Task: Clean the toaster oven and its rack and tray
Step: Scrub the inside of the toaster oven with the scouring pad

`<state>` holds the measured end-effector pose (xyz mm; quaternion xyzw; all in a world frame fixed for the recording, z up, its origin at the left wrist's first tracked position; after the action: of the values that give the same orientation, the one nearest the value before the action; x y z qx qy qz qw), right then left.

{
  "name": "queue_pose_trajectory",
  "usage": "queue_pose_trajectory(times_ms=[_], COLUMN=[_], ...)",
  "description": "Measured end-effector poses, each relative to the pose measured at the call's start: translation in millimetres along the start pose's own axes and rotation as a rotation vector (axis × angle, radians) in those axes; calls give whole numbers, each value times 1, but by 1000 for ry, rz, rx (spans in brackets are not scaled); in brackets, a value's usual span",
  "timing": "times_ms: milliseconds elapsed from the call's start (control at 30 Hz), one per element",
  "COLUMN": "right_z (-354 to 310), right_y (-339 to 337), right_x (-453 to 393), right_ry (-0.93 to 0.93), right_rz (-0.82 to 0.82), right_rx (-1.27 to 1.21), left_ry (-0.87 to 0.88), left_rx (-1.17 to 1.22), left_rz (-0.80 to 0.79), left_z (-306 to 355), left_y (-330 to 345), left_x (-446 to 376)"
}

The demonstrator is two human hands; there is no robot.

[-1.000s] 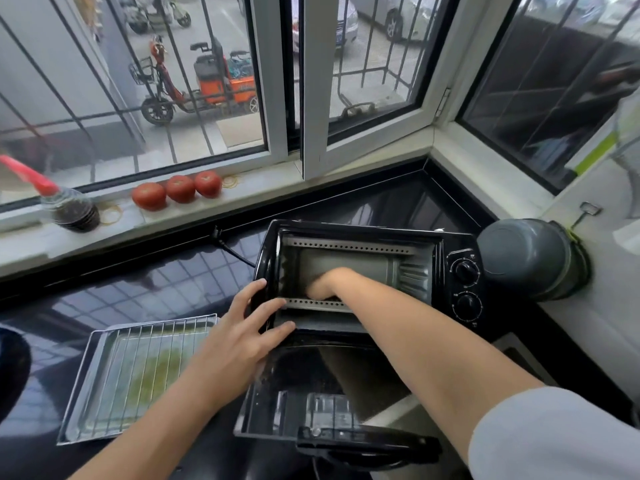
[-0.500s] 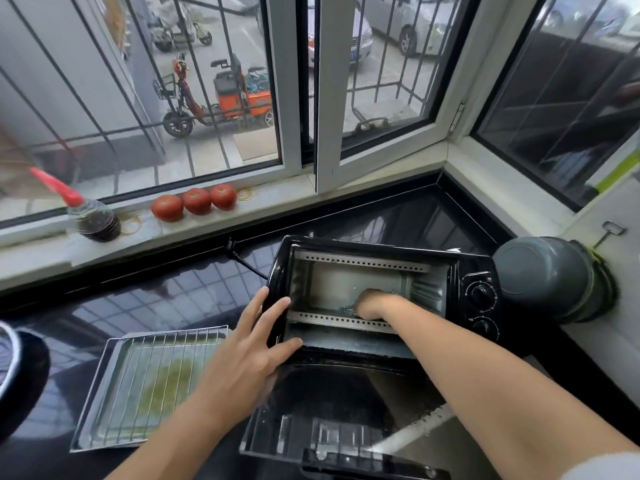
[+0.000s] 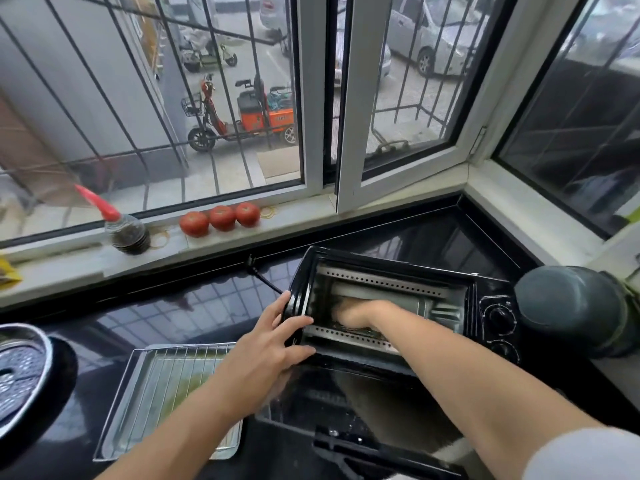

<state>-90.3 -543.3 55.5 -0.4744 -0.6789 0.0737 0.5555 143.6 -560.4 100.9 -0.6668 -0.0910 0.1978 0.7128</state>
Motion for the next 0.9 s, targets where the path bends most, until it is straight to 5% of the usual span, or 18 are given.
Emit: queue_pose_trajectory(times_ms=[267,567,900], right_z=[42,47,41], right_y=[15,24,4], right_x=[4,-12,-45], right_ry=[42,61,-53], right_rz=[-165,-142,-29], right_rx=[185,80,292], left_ry=[283,221,454], left_rx=[-14,286,-150], left_rz=[-29,-191,-208], left_z=[-3,-62,-65], left_y=[-36,-15,-30], left_x=[1,-32,-51])
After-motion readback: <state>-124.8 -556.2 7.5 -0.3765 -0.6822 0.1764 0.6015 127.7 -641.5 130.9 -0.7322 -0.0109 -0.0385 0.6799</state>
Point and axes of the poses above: each hand's wrist, its own x-axis away from the middle knuckle, its own y-axis out of the palm, z = x × y, the point moved 2 cm from there along -x, towards the middle knuckle, and after that the axes turned 9 degrees about -y, right-handed, at the moved point
